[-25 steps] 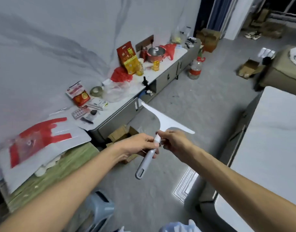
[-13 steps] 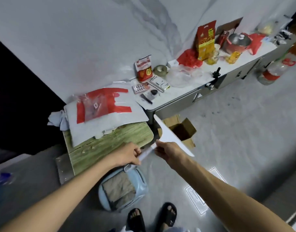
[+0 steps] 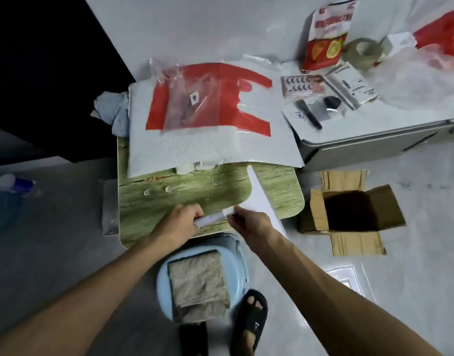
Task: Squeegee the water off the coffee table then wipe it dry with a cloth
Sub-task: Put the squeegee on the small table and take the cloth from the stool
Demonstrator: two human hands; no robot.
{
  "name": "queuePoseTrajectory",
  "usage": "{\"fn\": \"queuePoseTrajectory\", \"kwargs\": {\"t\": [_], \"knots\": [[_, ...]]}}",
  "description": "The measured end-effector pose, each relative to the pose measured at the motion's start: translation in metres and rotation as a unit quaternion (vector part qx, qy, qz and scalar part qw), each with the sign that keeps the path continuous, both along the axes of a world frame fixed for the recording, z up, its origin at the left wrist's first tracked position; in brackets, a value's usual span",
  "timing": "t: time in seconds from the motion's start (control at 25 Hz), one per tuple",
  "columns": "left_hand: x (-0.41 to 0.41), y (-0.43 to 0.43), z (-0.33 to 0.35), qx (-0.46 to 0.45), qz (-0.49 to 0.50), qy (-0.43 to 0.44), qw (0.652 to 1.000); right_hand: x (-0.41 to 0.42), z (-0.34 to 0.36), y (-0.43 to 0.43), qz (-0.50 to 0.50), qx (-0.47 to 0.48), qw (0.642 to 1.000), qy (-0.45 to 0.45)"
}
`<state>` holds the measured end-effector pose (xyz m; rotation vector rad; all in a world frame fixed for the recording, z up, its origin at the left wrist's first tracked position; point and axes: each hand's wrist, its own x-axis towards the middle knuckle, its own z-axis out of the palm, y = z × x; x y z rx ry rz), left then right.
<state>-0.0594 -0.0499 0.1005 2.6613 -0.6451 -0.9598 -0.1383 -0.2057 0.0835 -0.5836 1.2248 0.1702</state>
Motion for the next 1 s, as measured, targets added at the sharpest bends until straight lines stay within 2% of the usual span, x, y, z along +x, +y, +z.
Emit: {"fn": "queuePoseTrajectory", "kwargs": {"t": [0.16, 0.36, 0.64, 0.8, 0.88, 0.96, 1.0], "knots": [[0.036, 0.012, -0.086, -0.052, 0.036, -0.036, 0.997, 0.045, -0.072, 0.008, -0.017, -0.018, 1.000, -0.001], [0.060, 0.030, -0.144, -0.078, 0.068, -0.061, 0.993, 0.077, -0.121, 0.024, -0.016, -0.014, 1.000, -0.012], [0.062, 0.043, -0.160, -0.086, 0.076, -0.104, 0.988, 0.074, -0.140, 0.029, 0.023, -0.012, 0.997, -0.068], [0.031, 0.061, -0.139, -0.139, 0.006, -0.158, 0.978, 0.021, -0.147, 0.043, 0.141, -0.078, 0.984, -0.071], [0.003, 0.074, -0.139, -0.165, -0.051, -0.107, 0.979, -0.022, -0.163, 0.061, 0.272, -0.156, 0.949, -0.024], [-0.022, 0.090, -0.155, -0.128, -0.089, -0.019, 0.988, -0.060, -0.189, 0.080, 0.441, -0.259, 0.858, 0.045], [-0.031, 0.098, -0.166, -0.088, -0.099, 0.022, 0.991, -0.075, -0.203, 0.088, 0.494, -0.289, 0.817, 0.071]]}}
